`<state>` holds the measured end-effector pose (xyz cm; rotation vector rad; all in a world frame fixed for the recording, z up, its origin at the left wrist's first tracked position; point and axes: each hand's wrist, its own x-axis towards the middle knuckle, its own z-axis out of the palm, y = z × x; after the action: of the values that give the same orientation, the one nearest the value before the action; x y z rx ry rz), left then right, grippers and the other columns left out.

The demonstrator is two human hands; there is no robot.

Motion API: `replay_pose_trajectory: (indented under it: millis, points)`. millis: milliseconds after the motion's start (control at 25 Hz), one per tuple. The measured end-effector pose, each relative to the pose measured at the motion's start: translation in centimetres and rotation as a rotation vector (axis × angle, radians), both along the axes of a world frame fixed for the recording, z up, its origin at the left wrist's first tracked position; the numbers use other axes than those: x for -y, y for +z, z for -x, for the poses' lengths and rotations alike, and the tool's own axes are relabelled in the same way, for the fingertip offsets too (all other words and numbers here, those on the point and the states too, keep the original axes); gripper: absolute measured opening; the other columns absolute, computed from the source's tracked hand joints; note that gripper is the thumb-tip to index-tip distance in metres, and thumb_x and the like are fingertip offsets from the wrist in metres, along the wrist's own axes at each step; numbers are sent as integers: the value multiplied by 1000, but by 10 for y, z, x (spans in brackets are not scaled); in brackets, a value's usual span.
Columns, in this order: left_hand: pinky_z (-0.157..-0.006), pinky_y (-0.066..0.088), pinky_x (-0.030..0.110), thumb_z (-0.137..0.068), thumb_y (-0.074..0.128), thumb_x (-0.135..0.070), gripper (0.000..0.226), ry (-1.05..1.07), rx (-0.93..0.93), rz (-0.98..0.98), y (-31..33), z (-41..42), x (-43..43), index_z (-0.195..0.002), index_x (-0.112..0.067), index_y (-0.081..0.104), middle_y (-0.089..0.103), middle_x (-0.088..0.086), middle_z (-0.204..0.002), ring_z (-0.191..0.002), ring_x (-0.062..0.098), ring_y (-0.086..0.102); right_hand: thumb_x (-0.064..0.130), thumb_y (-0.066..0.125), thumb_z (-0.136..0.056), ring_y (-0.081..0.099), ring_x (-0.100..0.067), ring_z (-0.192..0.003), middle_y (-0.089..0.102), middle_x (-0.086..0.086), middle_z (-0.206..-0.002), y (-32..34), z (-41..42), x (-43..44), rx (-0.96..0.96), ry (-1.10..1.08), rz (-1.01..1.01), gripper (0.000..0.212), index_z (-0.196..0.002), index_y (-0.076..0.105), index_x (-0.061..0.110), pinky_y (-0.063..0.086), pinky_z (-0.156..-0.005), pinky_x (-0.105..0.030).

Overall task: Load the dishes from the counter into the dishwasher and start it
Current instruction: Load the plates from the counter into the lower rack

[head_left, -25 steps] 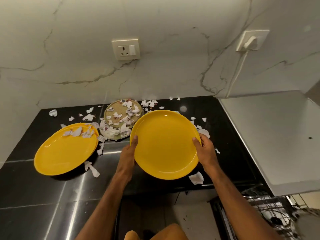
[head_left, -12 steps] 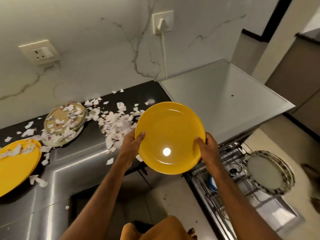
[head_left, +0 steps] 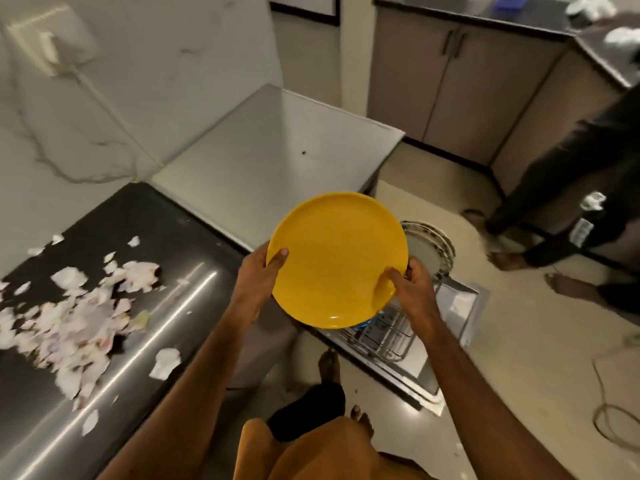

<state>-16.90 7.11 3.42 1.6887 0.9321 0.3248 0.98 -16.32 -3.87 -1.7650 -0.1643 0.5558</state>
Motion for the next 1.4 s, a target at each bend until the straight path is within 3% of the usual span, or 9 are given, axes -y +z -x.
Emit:
replay_pose_trajectory:
  millis: [80,240,360,520,680,840,920,1160,1400]
  points:
    - [-95,57,49,-94,65,-50,37,-124,-43,-80,-7,-47,2,-124,-31,71,77,-8,-109,-104,18,72,19,66,-100,67,-33,-102,71,-9,-109,-8,-18,23,-20,-112,41,15,-113,63,27,58,-89,-55]
    - [-85,52,32,-100,65,-35,30,-392,-123,-251,-19,-146,11,-126,-22,73,76,0,-107,-97,19,68,13,64,-99,65,-18,-95,69,-2,-110,-25,-57,58,9,-278,151,32,-131,63,18,51,-72,-30]
    - [-68,46,21,-99,64,-28,25,-560,-198,-442,-36,-209,15,-121,-28,76,77,-1,-101,-82,12,65,12,60,-101,63,-25,-88,70,-6,-99,-42,-86,72,57,-337,346,20,-118,69,12,42,-73,-30]
    - [-74,52,33,-91,61,-11,38,-807,-207,-686,-67,-276,20,-120,-30,76,64,0,-92,-84,14,56,10,60,-101,69,-35,-103,77,-12,-111,-80,-117,79,140,-354,545,24,-117,78,13,39,-78,-27]
    - [-78,48,36,-95,57,-7,32,-915,-306,-724,-120,-330,20,-116,-20,77,60,6,-94,-92,20,52,5,55,-102,70,-39,-101,77,-15,-108,-119,-149,72,54,-370,606,28,-117,77,11,37,-75,-25]
    - [-68,44,18,-100,52,-4,36,-926,-427,-672,-206,-365,18,-125,-21,71,63,4,-104,-85,11,57,-2,52,-102,68,-38,-108,73,-20,-119,-171,-180,61,8,-387,569,37,-134,69,7,46,-87,-30]
    - [-66,44,16,-99,51,0,43,-917,-485,-634,-253,-375,18,-133,-20,67,63,4,-110,-86,10,58,-5,51,-102,67,-38,-102,72,-21,-115,-205,-190,58,-12,-369,592,39,-136,66,6,44,-79,-28]
    - [-64,40,14,-99,56,2,35,-811,-512,-588,-356,-394,24,-126,-14,70,69,7,-106,-84,12,58,-3,53,-102,60,-9,-83,72,-1,-107,-317,-215,56,-24,-322,616,41,-138,65,14,40,-67,-7]
    - [-55,38,12,-99,52,5,43,-744,-567,-543,-411,-405,25,-132,-19,67,65,3,-111,-85,9,59,-10,52,-97,66,-30,-104,68,-10,-124,-364,-235,44,-86,-313,619,59,-151,54,16,58,-95,-46]
